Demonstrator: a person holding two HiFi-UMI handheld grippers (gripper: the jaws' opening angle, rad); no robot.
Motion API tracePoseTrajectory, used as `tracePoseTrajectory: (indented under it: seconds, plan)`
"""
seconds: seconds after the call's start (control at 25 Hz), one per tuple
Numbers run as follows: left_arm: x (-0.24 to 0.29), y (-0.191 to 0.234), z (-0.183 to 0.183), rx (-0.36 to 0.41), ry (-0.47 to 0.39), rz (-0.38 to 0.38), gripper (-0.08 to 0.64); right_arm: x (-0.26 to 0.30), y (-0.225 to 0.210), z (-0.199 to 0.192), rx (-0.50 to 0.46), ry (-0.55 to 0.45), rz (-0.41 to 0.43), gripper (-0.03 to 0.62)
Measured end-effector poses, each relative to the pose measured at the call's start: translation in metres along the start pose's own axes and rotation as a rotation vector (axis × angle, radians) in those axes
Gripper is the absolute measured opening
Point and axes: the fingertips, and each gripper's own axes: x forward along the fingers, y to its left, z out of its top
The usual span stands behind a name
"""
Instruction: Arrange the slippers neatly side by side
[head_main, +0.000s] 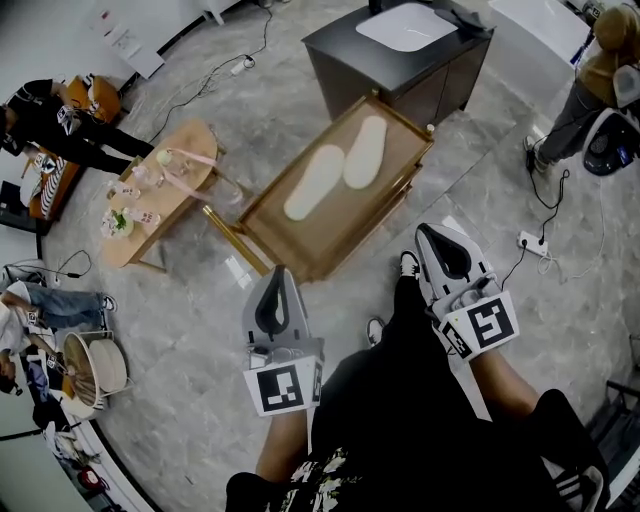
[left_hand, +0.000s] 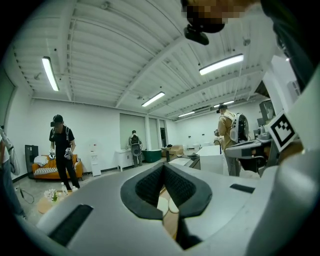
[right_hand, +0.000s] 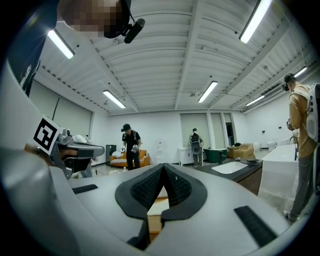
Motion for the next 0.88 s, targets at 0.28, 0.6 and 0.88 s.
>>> tracePoseTrajectory:
  seconds: [0.28, 0.6, 0.88]
  plan:
    - [0.03, 0.008, -0.006, -0.031, 0.01, 0.04, 0.001, 0.032, -0.02, -0.006, -0.005, 0.023, 0.027, -0.009]
    - [0.076, 0.015, -0.002, -0.024, 0.019, 0.061, 0.0, 0.08, -0.044, -0.007, 0.015, 0.032, 0.08, -0.009]
    - [0.13, 0.013, 0.004, -0.006, 0.04, 0.091, 0.001, 0.125, -0.086, -0.008, 0.027, 0.037, 0.114, -0.009]
